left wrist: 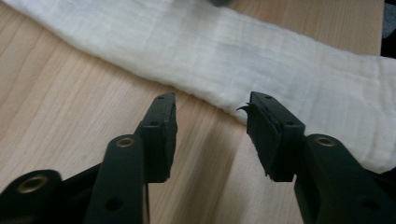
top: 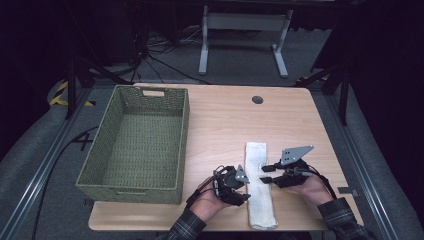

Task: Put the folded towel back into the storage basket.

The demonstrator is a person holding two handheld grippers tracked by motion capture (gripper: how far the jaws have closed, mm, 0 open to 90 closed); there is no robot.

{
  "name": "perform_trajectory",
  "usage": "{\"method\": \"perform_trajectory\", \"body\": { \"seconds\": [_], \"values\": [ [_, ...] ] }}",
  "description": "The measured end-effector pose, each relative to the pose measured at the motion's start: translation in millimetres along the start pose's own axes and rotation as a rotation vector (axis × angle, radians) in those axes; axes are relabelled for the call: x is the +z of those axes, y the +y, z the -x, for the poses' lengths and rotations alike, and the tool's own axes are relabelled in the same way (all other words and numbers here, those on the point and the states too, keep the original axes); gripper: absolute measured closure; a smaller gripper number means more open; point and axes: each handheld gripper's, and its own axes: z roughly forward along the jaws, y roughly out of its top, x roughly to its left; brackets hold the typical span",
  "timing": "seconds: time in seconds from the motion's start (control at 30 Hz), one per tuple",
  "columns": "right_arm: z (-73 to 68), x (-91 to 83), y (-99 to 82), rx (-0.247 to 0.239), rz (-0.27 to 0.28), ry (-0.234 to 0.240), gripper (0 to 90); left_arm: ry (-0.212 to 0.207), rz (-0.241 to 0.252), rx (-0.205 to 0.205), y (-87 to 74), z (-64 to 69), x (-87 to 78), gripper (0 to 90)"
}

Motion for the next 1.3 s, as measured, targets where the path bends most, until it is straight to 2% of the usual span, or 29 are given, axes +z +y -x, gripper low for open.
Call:
{"method": "perform_trajectory", "body": {
  "seconds": [0.13,0.27,0.37,0.43,0.57,0.63,0.7,0.77,0.83,0.9,1.03,1.1,1.2,1.3],
  "values": [
    [-14.8,7.4,-3.6,-0.016,-0.022,0.063,42.2,0.004,-0.001,-0.022,-4.2,-7.3,-1.8,45.8],
    [-30.1,14.9,-5.6,-0.055,-0.064,0.08,33.4,0.008,0.016,-0.059,-6.7,-12.3,-2.7,44.4],
    [-37.0,18.3,-5.6,-0.086,-0.071,0.086,28.3,0.011,0.009,-0.055,-7.8,-15.6,-3.8,43.5],
    [-38.8,22.1,-6.2,-0.106,-0.083,0.085,24.6,0.015,0.027,-0.062,-8.8,-16.7,-2.7,43.1],
    [-42.2,30.5,-8.6,-0.139,-0.116,0.102,21.3,0.013,0.011,-0.064,-9.0,-19.2,-3.4,41.9],
    [-46.4,33.2,-10.6,-0.175,-0.123,0.089,20.6,0.011,0.014,-0.065,-9.0,-19.2,-3.2,41.6],
    [-47.3,33.1,-12.2,-0.189,-0.115,0.082,21.6,0.012,0.012,-0.064,-9.0,-19.3,-3.1,41.5],
    [-47.9,32.6,-13.0,-0.19,-0.11,0.084,24.4,0.012,0.012,-0.063,-9.0,-19.5,-3.0,41.5],
    [-49.4,31.4,-12.9,-0.194,-0.11,0.095,31.1,0.015,0.037,-0.072,-9.6,-19.1,-2.1,41.5],
    [-51.5,29.8,-13.0,-0.205,-0.107,0.113,41.9,0.019,0.028,-0.061,-9.3,-20.5,-3.9,41.5],
    [-55.9,27.4,-13.6,-0.233,-0.102,0.158,65.9,0.024,0.044,-0.072,-9.2,-20.9,-3.7,41.4],
    [-57.6,27.2,-13.7,-0.236,-0.101,0.184,74.3,0.03,0.055,-0.072,-8.9,-20.9,-3.7,41.1],
    [-58.4,27.7,-13.5,-0.231,-0.104,0.207,79.2,0.032,0.059,-0.063,-7.3,-22.0,-4.8,39.8],
    [-60.6,29.6,-12.0,-0.238,-0.112,0.255,80.0,0.038,0.068,-0.054,-2.1,-22.2,-5.9,38.0]
  ]
}}
